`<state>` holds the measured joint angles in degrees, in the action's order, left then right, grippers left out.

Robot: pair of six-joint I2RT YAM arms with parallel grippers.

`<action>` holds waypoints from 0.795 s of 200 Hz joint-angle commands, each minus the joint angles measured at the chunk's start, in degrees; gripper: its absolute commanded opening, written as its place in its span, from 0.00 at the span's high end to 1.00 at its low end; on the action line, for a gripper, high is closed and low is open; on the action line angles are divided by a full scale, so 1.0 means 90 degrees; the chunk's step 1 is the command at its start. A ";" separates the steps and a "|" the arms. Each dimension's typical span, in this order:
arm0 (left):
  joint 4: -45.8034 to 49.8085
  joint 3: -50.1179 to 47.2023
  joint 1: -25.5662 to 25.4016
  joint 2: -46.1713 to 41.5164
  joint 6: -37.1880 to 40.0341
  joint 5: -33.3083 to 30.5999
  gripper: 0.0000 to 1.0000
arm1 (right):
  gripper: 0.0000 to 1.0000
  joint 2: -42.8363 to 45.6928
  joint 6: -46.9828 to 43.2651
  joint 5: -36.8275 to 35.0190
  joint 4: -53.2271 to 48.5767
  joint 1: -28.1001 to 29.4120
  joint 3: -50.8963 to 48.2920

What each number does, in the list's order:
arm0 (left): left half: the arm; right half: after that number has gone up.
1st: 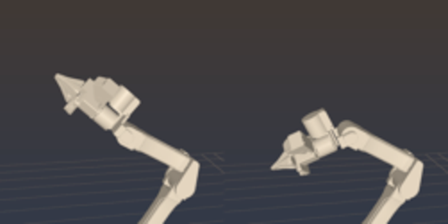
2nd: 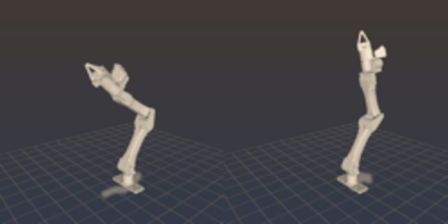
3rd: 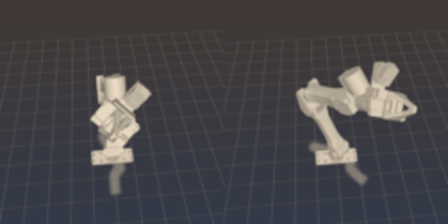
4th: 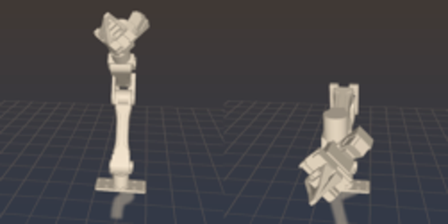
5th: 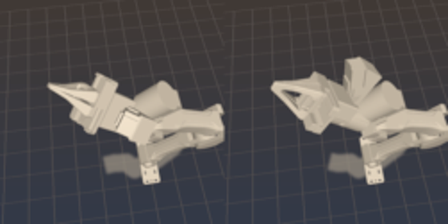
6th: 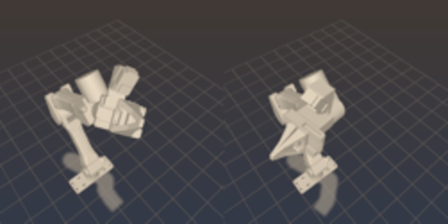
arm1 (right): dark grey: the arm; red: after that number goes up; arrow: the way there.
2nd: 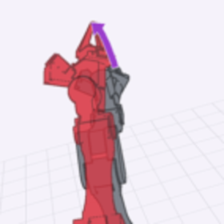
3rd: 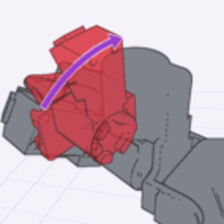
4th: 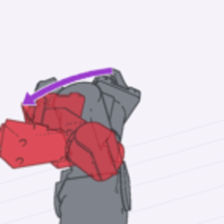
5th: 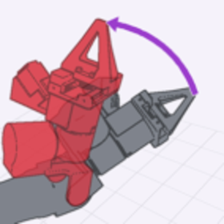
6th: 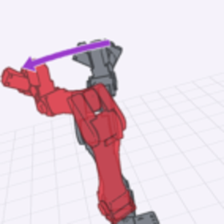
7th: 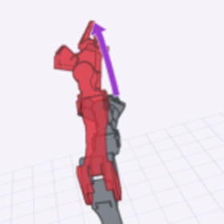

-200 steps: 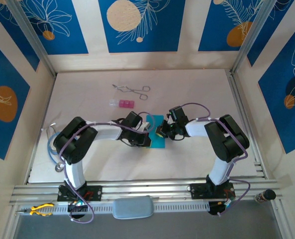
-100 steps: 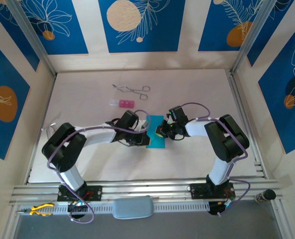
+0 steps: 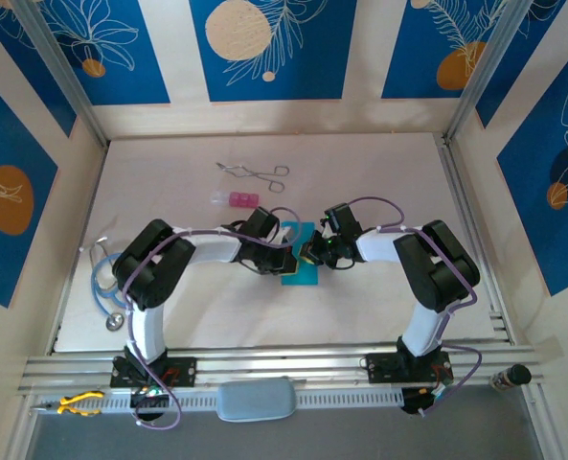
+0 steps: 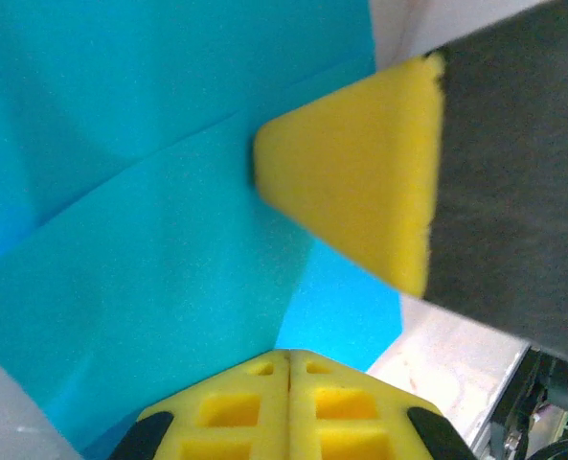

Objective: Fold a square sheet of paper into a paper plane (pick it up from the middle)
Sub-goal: Fold the triangle a second time at the center of the table.

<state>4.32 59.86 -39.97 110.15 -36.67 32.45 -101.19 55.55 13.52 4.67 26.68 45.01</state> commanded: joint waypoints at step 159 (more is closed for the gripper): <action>0.0581 -0.1237 0.0374 -0.1359 0.0260 0.0133 0.94 | 1.00 -0.0272 -0.0156 -0.0291 -0.0741 0.0034 -0.0089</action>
<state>4.54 49.69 -38.63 102.35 -34.65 31.57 -101.23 55.46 14.39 4.16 27.42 45.01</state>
